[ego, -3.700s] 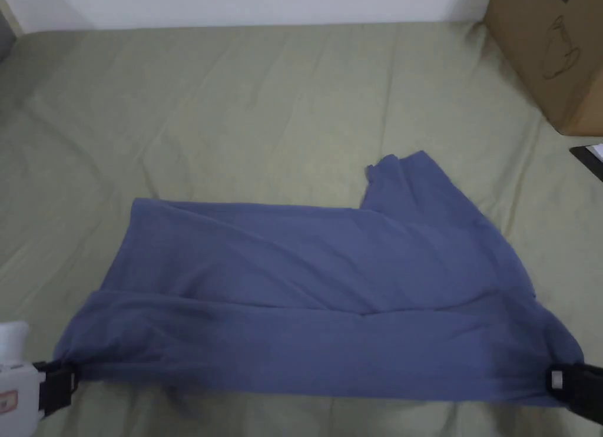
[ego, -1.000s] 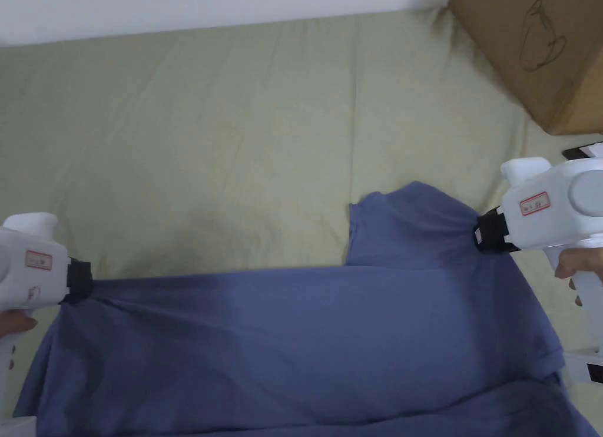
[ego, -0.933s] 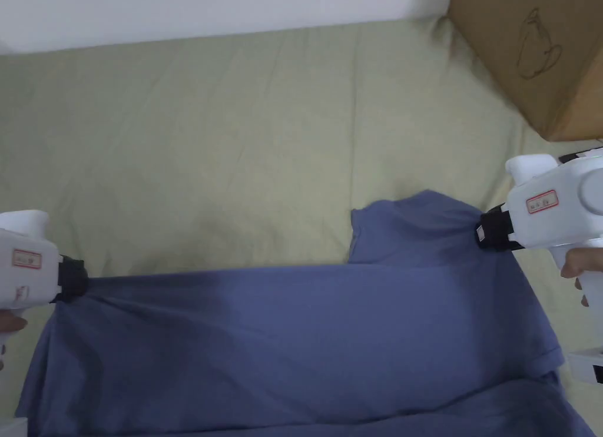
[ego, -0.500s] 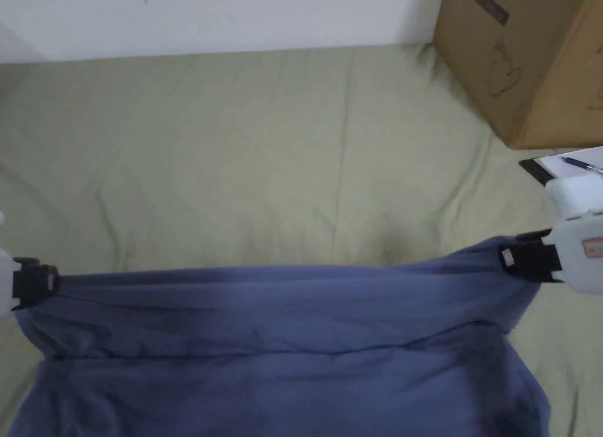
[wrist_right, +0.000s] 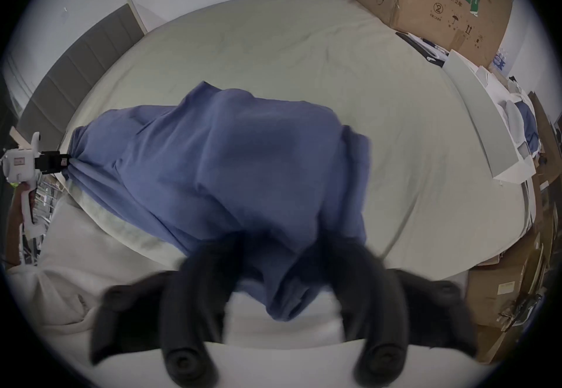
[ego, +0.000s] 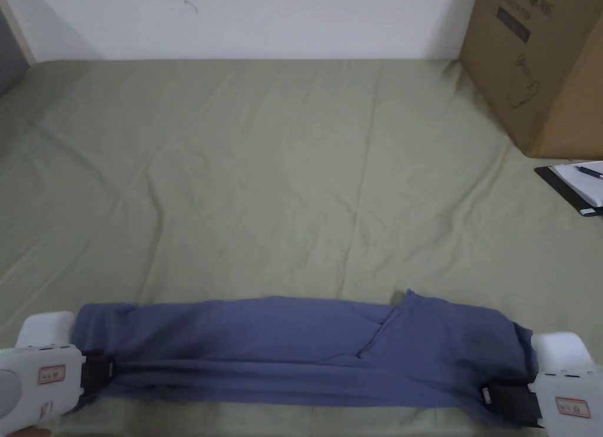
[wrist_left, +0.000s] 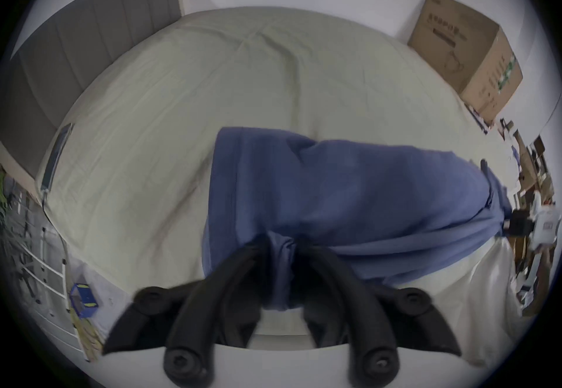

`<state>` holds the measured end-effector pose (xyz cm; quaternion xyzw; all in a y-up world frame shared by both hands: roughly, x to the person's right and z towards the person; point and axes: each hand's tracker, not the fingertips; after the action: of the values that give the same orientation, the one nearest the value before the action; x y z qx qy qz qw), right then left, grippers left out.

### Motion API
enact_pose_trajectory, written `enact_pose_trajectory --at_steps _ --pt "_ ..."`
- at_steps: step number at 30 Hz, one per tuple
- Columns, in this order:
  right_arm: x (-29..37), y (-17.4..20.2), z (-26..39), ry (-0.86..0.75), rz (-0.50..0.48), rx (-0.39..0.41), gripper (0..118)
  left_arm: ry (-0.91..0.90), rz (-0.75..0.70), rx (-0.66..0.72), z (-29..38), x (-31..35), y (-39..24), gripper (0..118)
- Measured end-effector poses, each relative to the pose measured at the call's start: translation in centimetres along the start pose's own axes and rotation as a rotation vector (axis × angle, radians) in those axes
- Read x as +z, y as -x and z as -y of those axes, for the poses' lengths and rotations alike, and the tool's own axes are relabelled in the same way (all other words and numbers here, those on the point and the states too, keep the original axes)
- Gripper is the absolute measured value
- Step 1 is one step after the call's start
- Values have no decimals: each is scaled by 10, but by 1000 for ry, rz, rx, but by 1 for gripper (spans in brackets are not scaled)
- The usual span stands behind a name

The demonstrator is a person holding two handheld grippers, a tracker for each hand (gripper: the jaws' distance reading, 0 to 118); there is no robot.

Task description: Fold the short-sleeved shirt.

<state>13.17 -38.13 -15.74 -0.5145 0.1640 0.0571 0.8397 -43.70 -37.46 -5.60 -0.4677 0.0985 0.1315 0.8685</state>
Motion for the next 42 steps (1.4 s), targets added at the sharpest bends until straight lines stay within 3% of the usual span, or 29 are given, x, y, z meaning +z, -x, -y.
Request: enact_pose_trajectory --at_steps 1,3,4,6,8,9,11,12,13,14,16,23,27,28,30,31,32,34,38,42 --pt "4 1 -1 -11 -9 0 87 -11 12 28 -3 5 2 56" --pt "17 5 -4 -55 45 0 89 -11 1 36 -8 8 11 107" --pt "21 6 -6 -79 62 3 89 -27 -29 40 -9 12 13 116" --pt "37 12 -8 -153 86 -16 89 -97 -14 56 -11 31 22 116" --pt "53 19 -13 -240 23 -51 86 -128 34 117 -8 50 27 116" --pt "59 23 -15 -276 -7 -70 78 -134 58 148 -7 57 31 116" --pt "72 41 -19 -362 -82 -92 32 -147 113 247 3 74 37 105" --pt "74 50 -22 -397 -98 -98 13 -165 151 287 10 81 41 86" --pt "75 60 -23 -427 -102 -110 6 -208 206 305 16 87 44 53" --pt "74 72 -25 -454 -118 -122 2 -232 233 336 24 91 46 29" --pt "69 94 -31 -435 -193 -117 0 -246 210 389 37 86 60 0" --pt "42 159 -37 -399 -253 -2 0 -208 228 402 55 85 73 0" --pt "31 174 -37 -346 -266 20 0 -233 357 514 51 72 100 1" --pt "30 176 -36 -337 -265 26 0 -232 378 530 49 68 105 15" --pt "25 177 -36 -311 -265 33 0 -206 424 545 40 54 114 61" --pt "23 177 -35 -295 -262 34 0 -191 421 535 33 48 108 91" --pt "21 177 -36 -279 -259 33 0 -176 433 533 27 39 108 107" --pt "19 177 -36 -252 -238 20 0 -156 452 515 17 21 114 115" --pt "12 174 -38 -216 -227 -2 0 -94 565 566 1 -15 134 115" --pt "9 178 -43 -203 -213 3 0 -62 585 591 -10 -40 149 115"
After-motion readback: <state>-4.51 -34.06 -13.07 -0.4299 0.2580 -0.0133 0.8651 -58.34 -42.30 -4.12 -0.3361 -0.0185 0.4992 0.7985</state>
